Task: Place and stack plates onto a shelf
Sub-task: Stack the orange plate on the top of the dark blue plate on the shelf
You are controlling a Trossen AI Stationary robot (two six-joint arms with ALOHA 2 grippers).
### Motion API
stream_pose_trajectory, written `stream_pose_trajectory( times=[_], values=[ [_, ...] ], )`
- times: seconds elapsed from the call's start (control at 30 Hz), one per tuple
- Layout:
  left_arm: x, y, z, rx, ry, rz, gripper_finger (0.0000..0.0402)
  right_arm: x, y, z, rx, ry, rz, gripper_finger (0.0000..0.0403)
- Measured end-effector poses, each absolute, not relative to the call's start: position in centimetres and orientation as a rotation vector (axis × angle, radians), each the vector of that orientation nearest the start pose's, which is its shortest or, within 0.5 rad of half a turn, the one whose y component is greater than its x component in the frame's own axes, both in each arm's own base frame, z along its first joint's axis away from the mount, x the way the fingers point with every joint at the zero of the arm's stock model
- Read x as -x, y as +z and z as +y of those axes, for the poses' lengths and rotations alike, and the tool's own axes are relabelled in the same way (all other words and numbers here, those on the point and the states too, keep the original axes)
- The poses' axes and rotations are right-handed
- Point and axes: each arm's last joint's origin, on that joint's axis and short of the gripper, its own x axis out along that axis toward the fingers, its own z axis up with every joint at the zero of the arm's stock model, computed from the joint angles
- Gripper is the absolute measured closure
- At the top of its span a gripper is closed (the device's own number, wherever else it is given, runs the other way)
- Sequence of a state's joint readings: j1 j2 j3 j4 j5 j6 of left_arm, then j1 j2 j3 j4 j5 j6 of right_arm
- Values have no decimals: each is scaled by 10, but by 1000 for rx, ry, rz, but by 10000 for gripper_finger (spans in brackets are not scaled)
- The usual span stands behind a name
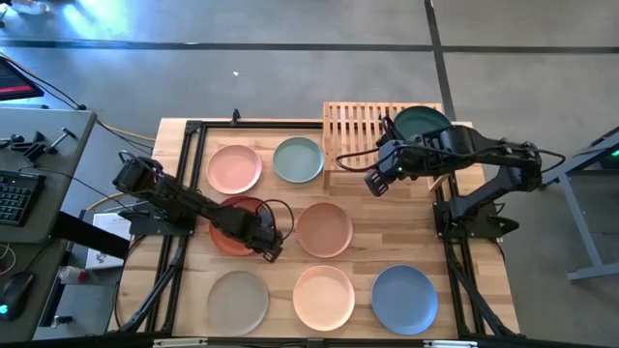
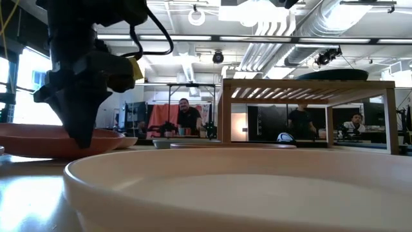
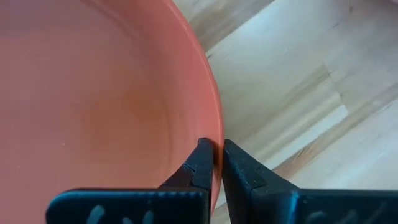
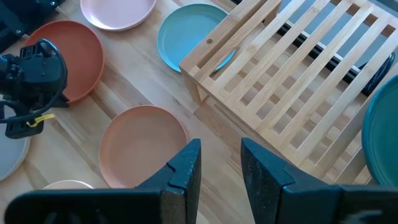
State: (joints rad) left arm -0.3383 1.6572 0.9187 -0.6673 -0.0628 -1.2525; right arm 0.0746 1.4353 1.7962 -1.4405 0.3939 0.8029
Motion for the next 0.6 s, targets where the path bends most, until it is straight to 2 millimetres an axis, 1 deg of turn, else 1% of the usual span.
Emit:
stream_pose_trajectory(
  times=[0.2, 0.4, 0.6],
  values=[
    [-268, 162, -103, 677, 558, 1327, 400, -237, 424, 7, -474, -676, 868, 311],
    [-271, 185, -116, 578, 469, 1382, 401, -237, 424, 8, -457, -613, 904, 311],
    [-275, 207, -128, 493, 371, 1387, 401, -238, 424, 10, -434, -533, 943, 311]
  ],
)
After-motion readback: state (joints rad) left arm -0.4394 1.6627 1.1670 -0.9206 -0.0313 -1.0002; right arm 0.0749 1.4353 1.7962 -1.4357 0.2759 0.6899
